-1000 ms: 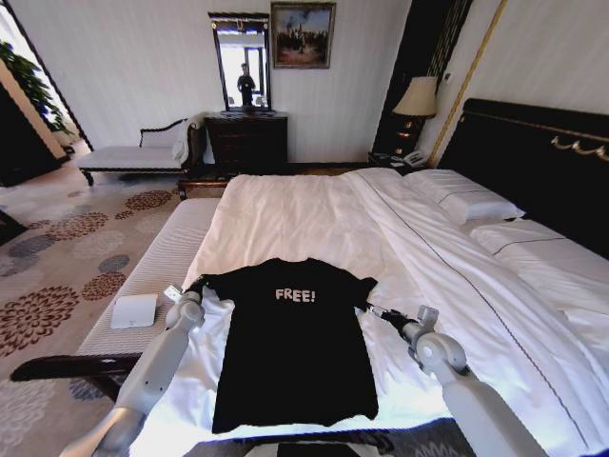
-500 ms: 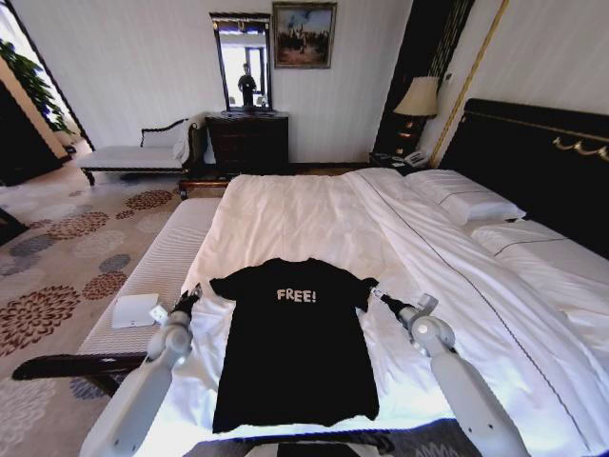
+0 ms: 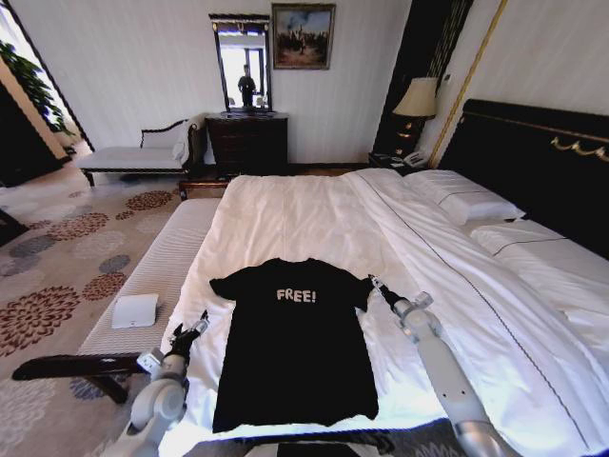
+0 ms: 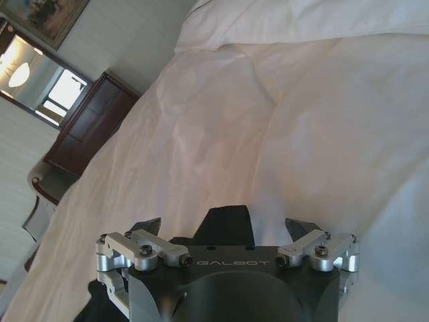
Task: Fold the clothes on the bed.
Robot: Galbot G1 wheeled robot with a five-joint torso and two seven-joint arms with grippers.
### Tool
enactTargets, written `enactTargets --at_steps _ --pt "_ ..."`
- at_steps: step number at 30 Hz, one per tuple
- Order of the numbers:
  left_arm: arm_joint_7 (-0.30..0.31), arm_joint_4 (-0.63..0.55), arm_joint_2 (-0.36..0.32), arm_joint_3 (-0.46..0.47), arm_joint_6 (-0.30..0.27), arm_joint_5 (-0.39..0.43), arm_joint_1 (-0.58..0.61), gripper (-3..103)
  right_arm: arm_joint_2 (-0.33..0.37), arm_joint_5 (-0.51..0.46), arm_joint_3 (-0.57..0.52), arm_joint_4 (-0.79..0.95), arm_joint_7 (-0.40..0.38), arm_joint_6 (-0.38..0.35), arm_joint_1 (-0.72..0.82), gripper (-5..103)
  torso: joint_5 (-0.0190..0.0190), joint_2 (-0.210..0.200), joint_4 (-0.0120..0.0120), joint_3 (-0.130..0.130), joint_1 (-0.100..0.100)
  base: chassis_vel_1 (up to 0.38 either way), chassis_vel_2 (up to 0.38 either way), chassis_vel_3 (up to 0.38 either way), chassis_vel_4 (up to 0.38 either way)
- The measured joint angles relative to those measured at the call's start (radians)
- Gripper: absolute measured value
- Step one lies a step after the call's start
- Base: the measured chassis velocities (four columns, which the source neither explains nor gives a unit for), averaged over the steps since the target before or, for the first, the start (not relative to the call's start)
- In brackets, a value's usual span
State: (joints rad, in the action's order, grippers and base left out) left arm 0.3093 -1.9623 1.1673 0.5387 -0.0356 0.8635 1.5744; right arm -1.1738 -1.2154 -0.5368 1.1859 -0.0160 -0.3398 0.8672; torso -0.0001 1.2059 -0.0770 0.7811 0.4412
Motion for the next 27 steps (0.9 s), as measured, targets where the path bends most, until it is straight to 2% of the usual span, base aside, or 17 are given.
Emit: enactTargets --at_steps 3,6,9,11,15,17,21,23,26,27 --pt "-0.014 -0.009 0.000 -0.013 0.015 -0.033 0.018 100 0.003 0.026 0.006 -0.016 0.012 0.007 -0.004 103 0.0001 0.000 -0.0002 0.000 0.000 0.000 0.000 0.000 0.000" --pt "-0.023 -0.011 -0.003 -0.024 0.026 -0.060 0.027 100 -0.002 0.033 0.006 -0.032 0.016 0.010 -0.013 99 0.0001 0.000 -0.0002 0.000 0.000 0.000 0.000 0.000 0.000" --pt "-0.023 -0.016 -0.006 -0.041 0.027 -0.074 0.026 100 -0.005 0.034 0.006 -0.038 0.025 0.011 -0.023 85 0.0000 0.000 0.0001 0.000 0.000 0.000 0.000 0.000 0.000" --pt "-0.022 -0.018 -0.007 -0.046 0.027 -0.077 0.023 100 -0.006 0.035 0.008 -0.038 0.027 0.011 -0.025 85 0.0000 0.000 0.0000 0.000 0.000 0.000 0.000 0.000 0.000" --pt "-0.015 -0.026 -0.014 -0.059 0.022 -0.079 0.010 100 -0.014 0.040 0.013 -0.042 0.028 0.011 -0.028 63 0.0001 0.000 -0.0002 0.000 0.000 0.000 0.000 0.000 0.000" --pt "-0.013 -0.026 -0.016 -0.060 0.021 -0.079 0.007 100 -0.016 0.041 0.013 -0.042 0.028 0.011 -0.028 63 0.0001 0.000 -0.0002 0.000 0.000 0.000 0.000 0.000 0.000" --pt "-0.009 -0.028 -0.022 -0.061 0.018 -0.078 0.003 100 -0.017 0.039 0.013 -0.039 0.025 0.010 -0.025 42 0.0001 0.000 0.0000 0.000 0.000 0.000 0.000 0.000 0.000" --pt "-0.008 -0.028 -0.023 -0.061 0.018 -0.078 0.003 100 -0.016 0.037 0.012 -0.035 0.024 0.009 -0.023 42 0.0001 0.000 0.0000 0.000 0.000 0.000 0.000 0.000 0.000" --pt "-0.007 -0.025 -0.023 -0.060 0.018 -0.073 0.000 100 -0.012 0.036 0.012 -0.025 0.018 0.006 -0.017 25 0.0000 0.000 -0.0001 0.000 0.000 0.000 0.000 0.000 0.000" --pt "-0.007 -0.025 -0.023 -0.060 0.018 -0.073 0.000 100 -0.012 0.036 0.012 -0.025 0.018 0.006 -0.017 25 0.0000 0.000 -0.0001 0.000 0.000 0.000 0.000 0.000 0.000"
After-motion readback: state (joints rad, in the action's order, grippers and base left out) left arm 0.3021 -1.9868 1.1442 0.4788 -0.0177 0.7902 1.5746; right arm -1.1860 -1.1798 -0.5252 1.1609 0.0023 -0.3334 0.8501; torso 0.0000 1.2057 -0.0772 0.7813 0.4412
